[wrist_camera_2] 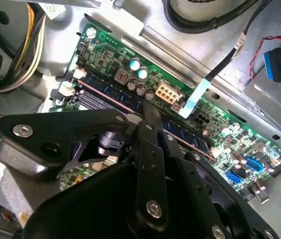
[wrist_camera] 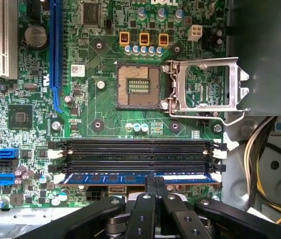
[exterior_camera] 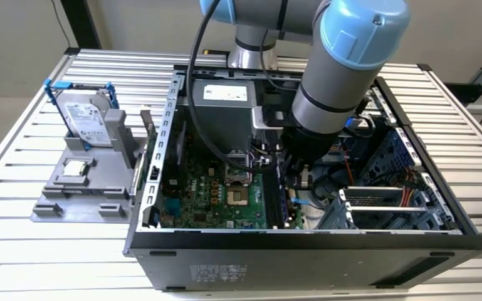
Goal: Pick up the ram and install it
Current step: 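Press down the ram until it locks into place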
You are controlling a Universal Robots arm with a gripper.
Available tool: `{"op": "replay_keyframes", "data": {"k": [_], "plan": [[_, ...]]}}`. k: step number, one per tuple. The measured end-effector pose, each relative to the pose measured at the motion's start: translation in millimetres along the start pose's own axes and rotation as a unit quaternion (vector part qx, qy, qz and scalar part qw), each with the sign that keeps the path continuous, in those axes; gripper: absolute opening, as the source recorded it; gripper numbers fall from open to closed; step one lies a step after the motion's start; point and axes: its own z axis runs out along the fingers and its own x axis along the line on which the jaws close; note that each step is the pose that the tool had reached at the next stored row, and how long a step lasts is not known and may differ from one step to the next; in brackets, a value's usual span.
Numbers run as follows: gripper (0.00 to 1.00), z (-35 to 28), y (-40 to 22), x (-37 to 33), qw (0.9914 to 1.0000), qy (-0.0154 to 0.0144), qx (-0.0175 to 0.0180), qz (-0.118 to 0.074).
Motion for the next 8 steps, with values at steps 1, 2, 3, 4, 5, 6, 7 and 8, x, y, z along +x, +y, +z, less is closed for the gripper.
{"op": "replay_keyframes", "data": {"k": [1, 2, 3, 4, 5, 6, 7, 8], "plan": [[0.0, -3.5, 0.1, 0.0, 1.0, 0.001, -0.0002, 0.0], [0.0, -7.2, 0.3, -0.3, 1.0, 0.0012, -0.0003, 0.0], [0.0, -11.0, 0.4, -0.6, 1.0, 0.0012, -0.0004, 0.0], [0.0, -15.3, 0.6, -0.8, 1.0, 0.0012, -0.0004, 0.0], [0.0, -18.9, 0.7, -1.1, 1.0, 0.0013, -0.0004, 0.0], [0.0, -22.0, 0.8, -1.3, 1.0, 0.0013, -0.0004, 0.0], [0.0, -25.5, 0.9, -1.6, 1.0, 0.0013, -0.0004, 0.0], [0.0, -28.8, 1.1, -1.9, 1.0, 0.0013, -0.0005, 0.0]]}}
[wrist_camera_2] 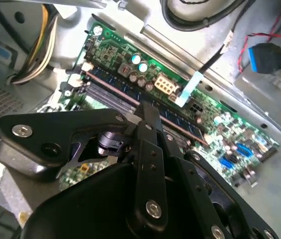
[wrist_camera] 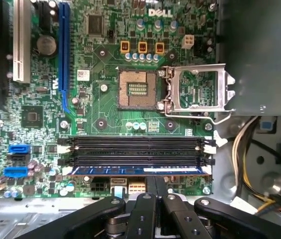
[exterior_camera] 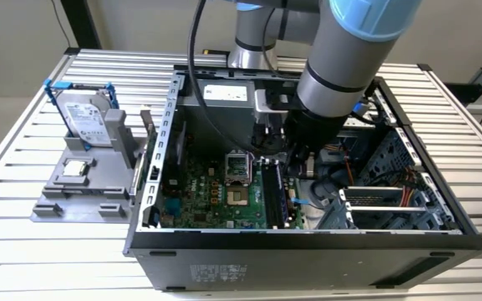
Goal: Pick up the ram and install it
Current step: 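Press down the ram until it locks into place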
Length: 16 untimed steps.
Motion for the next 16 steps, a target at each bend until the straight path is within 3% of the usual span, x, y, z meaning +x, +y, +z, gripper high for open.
{"op": "replay_keyframes", "data": {"k": [4, 7, 16], "plan": [[0.0, -12.0, 0.4, -0.9, 1.0, 0.0003, -0.0007, 0.0], [0.0, -17.8, 0.5, -1.4, 1.0, 0.0021, -0.0007, 0.0], [0.0, -46.2, 1.6, -3.5, 0.99996, 0.0089, -0.0006, 0.0]]}}
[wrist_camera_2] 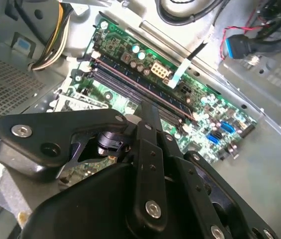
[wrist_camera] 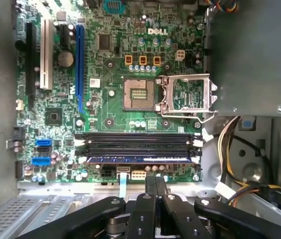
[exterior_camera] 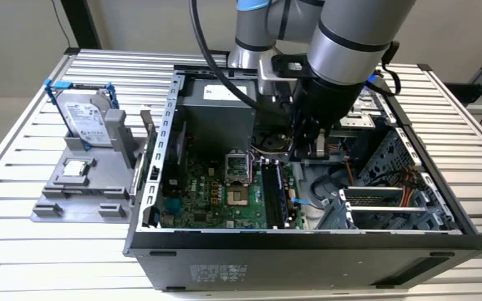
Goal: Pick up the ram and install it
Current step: 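Press down the ram until it locks into place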
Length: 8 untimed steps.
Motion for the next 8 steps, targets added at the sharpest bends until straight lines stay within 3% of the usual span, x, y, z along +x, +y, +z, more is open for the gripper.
{"op": "replay_keyframes", "data": {"k": [3, 8], "plan": [[0.0, -9.2, 0.3, -0.5, 1.0, 0.0027, 0.0, 0.0], [0.0, -9.6, 0.4, -0.5, 0.99999, 0.0033, 0.0, 0.0]]}}
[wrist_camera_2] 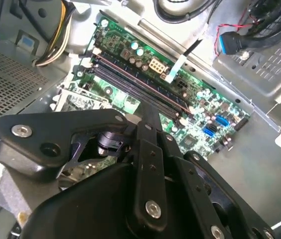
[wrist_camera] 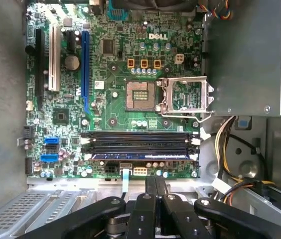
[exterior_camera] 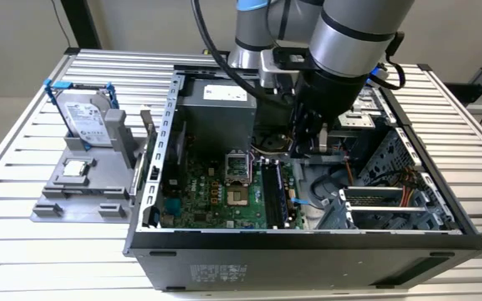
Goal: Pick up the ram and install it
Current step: 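Press down the ram until it locks into place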
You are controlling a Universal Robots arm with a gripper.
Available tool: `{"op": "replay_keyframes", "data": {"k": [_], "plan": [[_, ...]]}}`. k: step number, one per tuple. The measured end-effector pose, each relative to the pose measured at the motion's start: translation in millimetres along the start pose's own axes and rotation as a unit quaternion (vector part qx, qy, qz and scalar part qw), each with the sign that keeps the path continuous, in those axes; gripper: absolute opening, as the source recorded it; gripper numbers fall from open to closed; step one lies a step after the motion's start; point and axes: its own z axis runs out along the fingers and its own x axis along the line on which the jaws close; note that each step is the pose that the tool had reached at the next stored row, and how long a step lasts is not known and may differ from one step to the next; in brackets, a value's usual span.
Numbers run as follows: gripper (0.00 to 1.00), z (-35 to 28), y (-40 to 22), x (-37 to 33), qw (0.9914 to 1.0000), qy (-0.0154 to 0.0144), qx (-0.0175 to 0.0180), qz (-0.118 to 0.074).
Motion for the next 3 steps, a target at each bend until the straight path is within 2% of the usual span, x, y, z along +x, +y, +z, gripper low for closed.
{"op": "replay_keyframes", "data": {"k": [3], "plan": [[0.0, 0.0, 0.0, 0.0, 1.0, 0.0005, 0.0, 0.0]]}}
